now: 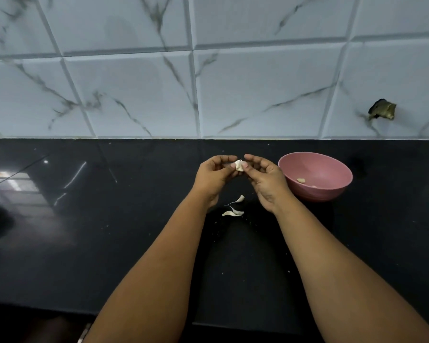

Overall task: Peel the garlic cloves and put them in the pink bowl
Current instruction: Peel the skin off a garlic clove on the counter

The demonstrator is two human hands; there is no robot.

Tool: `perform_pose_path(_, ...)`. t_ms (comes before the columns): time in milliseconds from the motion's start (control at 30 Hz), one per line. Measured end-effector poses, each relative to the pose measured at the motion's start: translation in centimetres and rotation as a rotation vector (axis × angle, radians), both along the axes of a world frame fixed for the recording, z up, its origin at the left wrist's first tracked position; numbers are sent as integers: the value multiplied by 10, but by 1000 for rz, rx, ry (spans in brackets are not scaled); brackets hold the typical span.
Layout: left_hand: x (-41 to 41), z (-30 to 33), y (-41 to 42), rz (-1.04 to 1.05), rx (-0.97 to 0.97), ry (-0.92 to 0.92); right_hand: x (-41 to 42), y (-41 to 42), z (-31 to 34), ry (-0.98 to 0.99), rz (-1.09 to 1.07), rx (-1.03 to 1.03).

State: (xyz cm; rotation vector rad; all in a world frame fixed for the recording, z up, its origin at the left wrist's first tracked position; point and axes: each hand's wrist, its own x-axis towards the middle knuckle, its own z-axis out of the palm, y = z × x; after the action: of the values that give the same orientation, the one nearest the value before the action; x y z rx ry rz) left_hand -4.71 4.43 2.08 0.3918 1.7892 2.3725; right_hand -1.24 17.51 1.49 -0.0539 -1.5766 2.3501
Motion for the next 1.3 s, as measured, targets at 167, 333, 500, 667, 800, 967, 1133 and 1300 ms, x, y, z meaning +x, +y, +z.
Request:
perform_pose_path(167, 6, -9, -5, 29, 33, 75, 1, -6, -6, -34, -80, 183)
perform_pose_path(333, 5, -8, -7, -26, 157, -19, 3, -10, -3, -23, -32, 111)
perform_pose_path(500, 4, -6, -6, -50, 333, -144, 1, -11, -1, -9, 22, 23)
perform_pose_path(667, 1, -8, -6, -5, 286, -137, -5, -15, -6, -35, 12, 62)
perform_pose_path(800, -5, -6, -11, 8, 248, -104, -5, -16, -2, -19, 28, 19)
perform_pose_path(967, -8, -11, -16, 112, -33, 35, -5, -15, -2, -22, 12, 67)
perform_pose_path(1133, -8, -14, -24, 216, -302, 67, -5, -11, -2, -24, -24, 168)
perform_pose_path(1300, 1, -15, -28, 187, -456, 78, -4, -8, -6, -40, 2, 209)
